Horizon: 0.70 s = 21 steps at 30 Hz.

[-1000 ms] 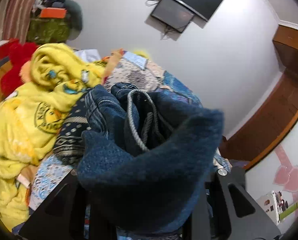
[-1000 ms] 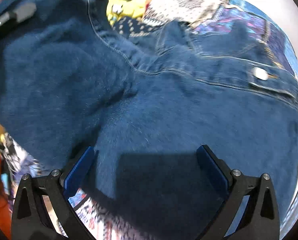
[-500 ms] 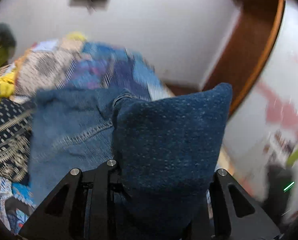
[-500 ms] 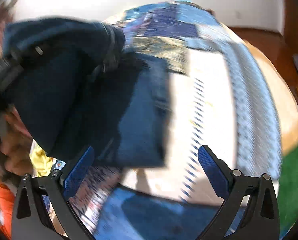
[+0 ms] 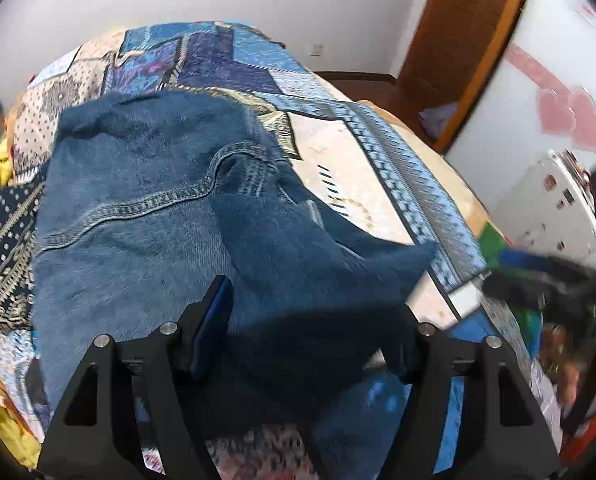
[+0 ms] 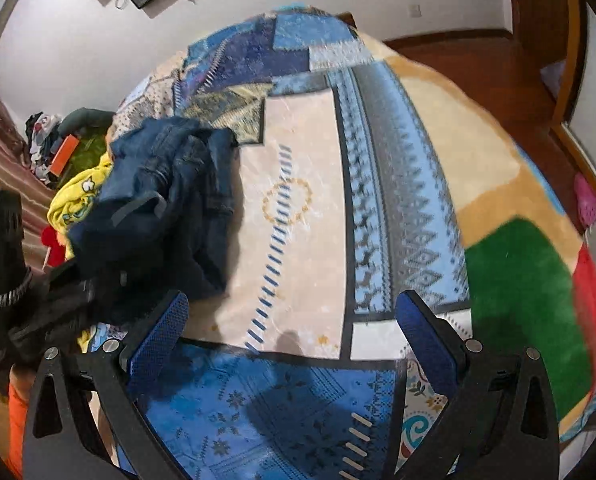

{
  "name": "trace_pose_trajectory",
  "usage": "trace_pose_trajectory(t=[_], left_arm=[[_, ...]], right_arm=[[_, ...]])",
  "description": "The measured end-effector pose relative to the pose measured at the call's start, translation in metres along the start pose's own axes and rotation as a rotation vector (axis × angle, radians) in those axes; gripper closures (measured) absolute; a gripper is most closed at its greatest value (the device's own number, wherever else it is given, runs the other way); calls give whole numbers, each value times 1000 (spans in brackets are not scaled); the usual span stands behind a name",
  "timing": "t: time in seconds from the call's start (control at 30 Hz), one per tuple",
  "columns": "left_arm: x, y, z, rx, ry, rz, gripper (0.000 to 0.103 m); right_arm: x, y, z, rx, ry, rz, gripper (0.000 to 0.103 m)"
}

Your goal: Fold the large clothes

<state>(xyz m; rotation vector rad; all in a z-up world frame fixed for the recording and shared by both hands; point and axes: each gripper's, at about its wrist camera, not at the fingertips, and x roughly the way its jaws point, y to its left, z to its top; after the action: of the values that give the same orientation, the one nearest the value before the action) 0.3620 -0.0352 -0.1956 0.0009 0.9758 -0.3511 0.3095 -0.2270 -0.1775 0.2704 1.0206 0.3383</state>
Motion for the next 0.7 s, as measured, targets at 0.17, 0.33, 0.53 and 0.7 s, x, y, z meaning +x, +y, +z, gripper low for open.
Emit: trace_pose_trajectory(t=[0.17,0.33,0.53,0.7], left_arm=[[-39,16,-4,-34,-62,-5,26],[-81,56,-10,-94,-179,113,17],[-90,105,-23,-148,-197,283,8],[-64,121,-41,-159,-119,257,8]], right_arm=[[-9,33,17,-92,-70,32,0],[-3,75,30,-187,-105,67,0],[34,116,32,-275,-59,97,0],[71,120,23,-364,17,-11,0]])
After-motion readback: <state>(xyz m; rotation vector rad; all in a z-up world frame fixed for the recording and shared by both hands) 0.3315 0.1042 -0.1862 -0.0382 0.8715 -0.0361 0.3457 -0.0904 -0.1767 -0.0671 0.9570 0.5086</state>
